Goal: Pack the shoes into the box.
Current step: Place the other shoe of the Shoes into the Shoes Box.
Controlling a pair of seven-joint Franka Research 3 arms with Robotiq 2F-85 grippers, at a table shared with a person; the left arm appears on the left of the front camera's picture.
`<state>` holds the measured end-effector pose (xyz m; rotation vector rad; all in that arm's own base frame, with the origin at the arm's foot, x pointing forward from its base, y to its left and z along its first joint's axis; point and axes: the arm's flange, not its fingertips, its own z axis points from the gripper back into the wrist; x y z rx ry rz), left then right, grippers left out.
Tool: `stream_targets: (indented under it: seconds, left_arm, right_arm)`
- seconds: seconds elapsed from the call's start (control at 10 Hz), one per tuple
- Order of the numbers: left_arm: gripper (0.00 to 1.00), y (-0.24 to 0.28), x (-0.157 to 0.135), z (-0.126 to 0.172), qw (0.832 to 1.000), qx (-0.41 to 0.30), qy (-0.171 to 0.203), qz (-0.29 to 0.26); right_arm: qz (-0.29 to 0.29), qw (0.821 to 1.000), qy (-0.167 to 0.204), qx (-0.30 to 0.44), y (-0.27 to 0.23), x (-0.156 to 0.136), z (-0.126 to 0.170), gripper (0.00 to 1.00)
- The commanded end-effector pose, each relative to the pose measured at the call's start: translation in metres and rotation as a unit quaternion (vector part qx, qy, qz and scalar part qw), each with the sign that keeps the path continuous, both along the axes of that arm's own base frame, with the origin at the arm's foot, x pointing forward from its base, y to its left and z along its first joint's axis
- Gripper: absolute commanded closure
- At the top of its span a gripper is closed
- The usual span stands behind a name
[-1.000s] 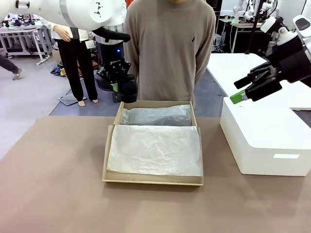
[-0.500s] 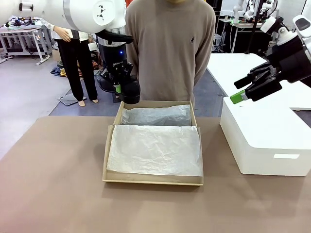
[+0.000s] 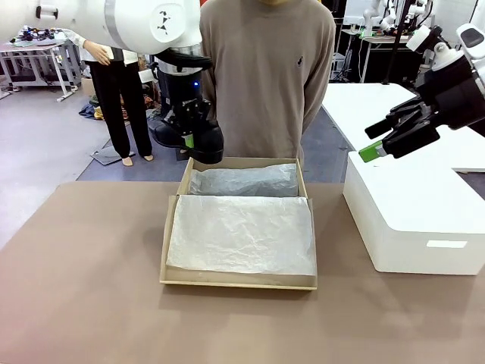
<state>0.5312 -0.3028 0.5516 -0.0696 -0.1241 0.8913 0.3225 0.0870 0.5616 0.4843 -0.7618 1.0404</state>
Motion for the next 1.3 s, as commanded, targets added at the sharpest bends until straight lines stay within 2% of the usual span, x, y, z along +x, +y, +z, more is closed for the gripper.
stream_targets:
  seconds: [0.0,0.2,0.5,0.8,0.9,1.2]
  left_arm:
    - [1.0,-0.043,-0.007,0.009,0.998,0.014,0.001,0.067]
    - [1.0,-0.073,-0.012,0.002,0.991,0.017,-0.009,0.13]
    - [1.0,-0.107,-0.014,-0.01,0.98,0.001,-0.032,0.194]
    - [1.0,-0.134,-0.019,-0.022,0.98,-0.007,-0.019,0.196]
    - [1.0,-0.121,-0.018,-0.026,0.985,-0.017,-0.013,0.173]
    - [1.0,-0.121,-0.018,-0.026,0.985,-0.017,-0.013,0.173]
  right_arm:
    - [0.012,1.0,-0.009,0.011,0.0,0.004,0.001,0.0]
    - [0.012,1.0,-0.009,0.011,0.0,0.004,0.001,0.0]
    - [0.012,1.0,-0.009,0.011,0.0,0.004,0.001,0.0]
    - [0.012,1.0,-0.009,0.011,0.0,0.004,0.001,0.0]
    - [0.012,1.0,-0.009,0.011,0.0,0.004,0.001,0.0]
    - [0.012,1.0,-0.009,0.011,0.0,0.004,0.001,0.0]
